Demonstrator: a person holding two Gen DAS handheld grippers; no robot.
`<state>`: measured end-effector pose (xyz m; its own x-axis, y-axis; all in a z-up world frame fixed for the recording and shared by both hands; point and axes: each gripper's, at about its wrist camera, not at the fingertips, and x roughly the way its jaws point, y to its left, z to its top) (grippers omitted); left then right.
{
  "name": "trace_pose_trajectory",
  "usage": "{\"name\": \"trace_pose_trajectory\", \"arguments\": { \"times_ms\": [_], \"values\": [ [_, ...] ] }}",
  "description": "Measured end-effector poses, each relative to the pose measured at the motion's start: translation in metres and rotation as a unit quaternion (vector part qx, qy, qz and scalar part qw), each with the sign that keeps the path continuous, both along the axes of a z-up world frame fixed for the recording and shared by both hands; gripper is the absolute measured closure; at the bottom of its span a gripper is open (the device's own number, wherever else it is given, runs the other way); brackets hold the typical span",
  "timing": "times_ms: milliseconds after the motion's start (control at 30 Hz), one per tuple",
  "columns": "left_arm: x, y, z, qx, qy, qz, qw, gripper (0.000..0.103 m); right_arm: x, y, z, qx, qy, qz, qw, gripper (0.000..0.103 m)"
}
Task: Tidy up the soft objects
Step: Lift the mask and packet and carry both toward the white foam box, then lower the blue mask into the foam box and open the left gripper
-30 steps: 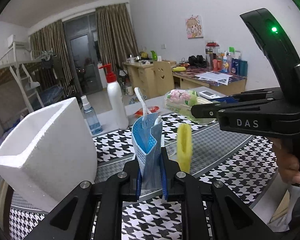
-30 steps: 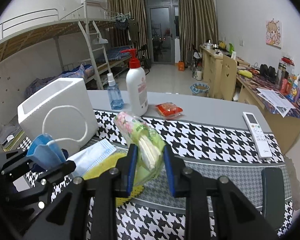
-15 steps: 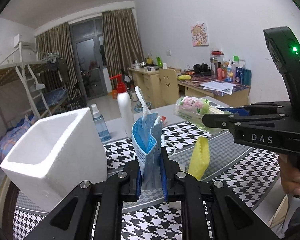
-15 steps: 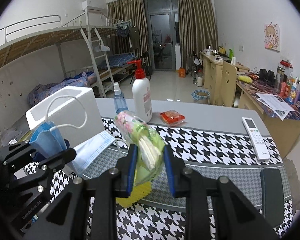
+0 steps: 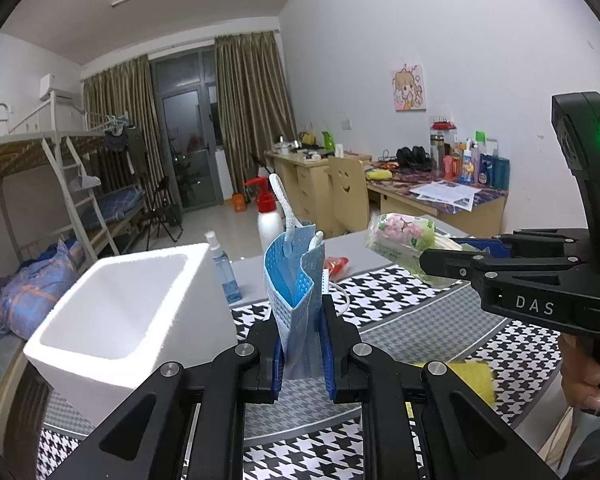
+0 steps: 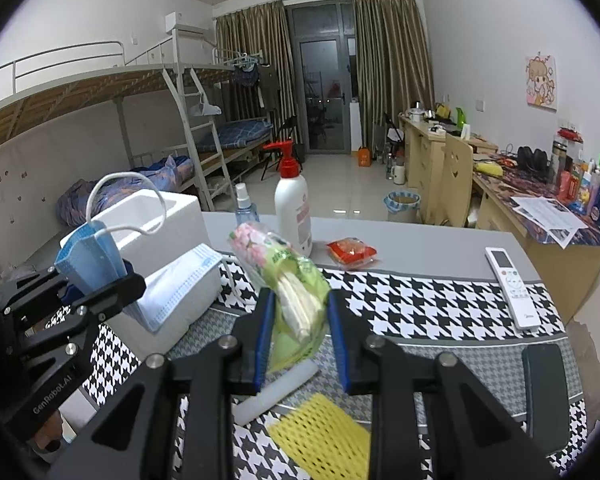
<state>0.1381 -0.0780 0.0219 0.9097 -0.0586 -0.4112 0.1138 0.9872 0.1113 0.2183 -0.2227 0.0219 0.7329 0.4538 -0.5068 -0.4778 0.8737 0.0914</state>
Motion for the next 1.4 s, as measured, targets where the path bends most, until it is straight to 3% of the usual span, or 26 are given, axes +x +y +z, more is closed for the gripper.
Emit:
{"name": "trace_pose_trajectory", "arguments": {
  "times_ms": [1400],
  "values": [
    [0.005, 0.042, 0.036, -0.015, -0.058, 0.021, 0.998, 0.086, -0.011, 0.025, 0.021, 0.024, -0.045, -0.01, 0.999, 0.072]
  ]
}}
